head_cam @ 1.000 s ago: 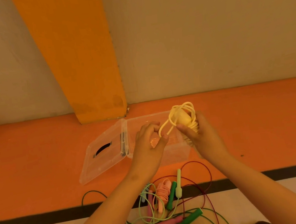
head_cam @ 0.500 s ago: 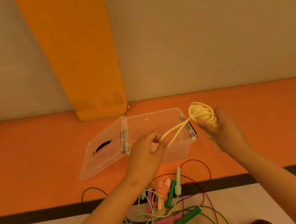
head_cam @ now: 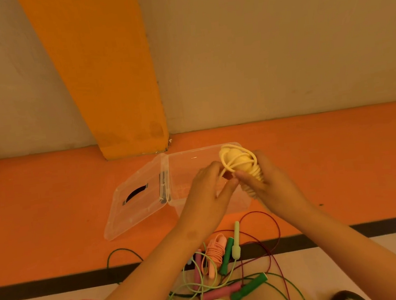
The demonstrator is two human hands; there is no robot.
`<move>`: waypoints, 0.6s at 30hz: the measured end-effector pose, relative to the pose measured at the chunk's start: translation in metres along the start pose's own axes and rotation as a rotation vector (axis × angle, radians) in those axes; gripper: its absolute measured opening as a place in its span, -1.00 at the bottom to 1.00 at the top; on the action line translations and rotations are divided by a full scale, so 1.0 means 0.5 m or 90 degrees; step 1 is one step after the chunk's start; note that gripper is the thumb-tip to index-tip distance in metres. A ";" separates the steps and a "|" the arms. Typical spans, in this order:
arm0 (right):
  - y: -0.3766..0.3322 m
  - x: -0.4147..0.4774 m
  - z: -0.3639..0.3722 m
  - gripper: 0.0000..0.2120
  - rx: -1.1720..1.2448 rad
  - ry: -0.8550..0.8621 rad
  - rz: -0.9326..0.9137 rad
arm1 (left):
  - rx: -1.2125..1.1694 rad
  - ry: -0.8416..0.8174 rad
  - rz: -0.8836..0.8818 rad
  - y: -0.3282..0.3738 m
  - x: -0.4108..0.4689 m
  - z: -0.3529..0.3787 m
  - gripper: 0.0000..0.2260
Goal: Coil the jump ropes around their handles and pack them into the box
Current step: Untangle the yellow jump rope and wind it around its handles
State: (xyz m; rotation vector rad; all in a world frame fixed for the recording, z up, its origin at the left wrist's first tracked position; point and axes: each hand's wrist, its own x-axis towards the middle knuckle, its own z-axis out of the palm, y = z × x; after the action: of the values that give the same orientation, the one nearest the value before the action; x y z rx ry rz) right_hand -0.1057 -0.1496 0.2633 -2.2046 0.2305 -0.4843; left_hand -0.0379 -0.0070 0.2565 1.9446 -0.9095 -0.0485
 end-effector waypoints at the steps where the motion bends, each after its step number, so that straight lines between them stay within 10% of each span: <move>1: -0.003 0.002 0.001 -0.57 0.033 -0.009 0.013 | -0.043 -0.011 -0.001 0.005 0.001 0.000 -0.92; 12: -0.025 -0.014 -0.006 -0.58 0.394 -0.175 0.148 | -0.120 0.037 0.019 0.016 0.000 -0.014 -0.88; 18: -0.035 -0.013 0.000 -0.72 0.371 -0.035 0.164 | -0.050 -0.064 0.029 0.007 -0.002 -0.014 -0.92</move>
State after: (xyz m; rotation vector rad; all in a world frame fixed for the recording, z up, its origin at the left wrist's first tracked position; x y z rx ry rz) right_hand -0.1114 -0.1364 0.2751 -1.5899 0.2966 -0.2969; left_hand -0.0380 -0.0022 0.2629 1.8610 -1.0030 -0.1537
